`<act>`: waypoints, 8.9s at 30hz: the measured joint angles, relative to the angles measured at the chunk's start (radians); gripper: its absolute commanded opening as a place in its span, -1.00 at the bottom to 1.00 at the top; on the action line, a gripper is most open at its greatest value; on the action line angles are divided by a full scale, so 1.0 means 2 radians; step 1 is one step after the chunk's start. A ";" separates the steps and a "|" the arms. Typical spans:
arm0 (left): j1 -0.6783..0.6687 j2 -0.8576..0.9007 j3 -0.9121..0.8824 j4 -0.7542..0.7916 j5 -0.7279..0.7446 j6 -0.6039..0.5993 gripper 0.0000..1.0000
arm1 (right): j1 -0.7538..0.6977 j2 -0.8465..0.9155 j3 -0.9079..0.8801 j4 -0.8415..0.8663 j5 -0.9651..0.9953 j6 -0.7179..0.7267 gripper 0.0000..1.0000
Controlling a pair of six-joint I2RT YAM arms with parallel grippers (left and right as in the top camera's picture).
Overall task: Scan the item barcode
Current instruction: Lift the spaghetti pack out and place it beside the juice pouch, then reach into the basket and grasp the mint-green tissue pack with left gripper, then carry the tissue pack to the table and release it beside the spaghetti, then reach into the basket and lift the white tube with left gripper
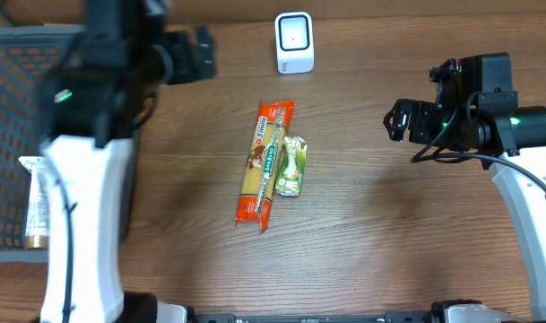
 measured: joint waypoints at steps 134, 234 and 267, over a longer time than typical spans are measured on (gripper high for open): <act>0.348 0.305 -0.145 0.138 0.034 0.205 -0.91 | 0.000 0.024 0.000 0.007 0.000 0.000 1.00; 0.171 0.059 0.133 -0.244 -0.048 -0.003 1.00 | 0.000 0.025 0.000 0.004 0.000 0.000 1.00; 0.392 0.069 -0.353 0.196 -0.103 0.087 0.99 | 0.000 0.025 0.000 0.004 0.000 0.000 1.00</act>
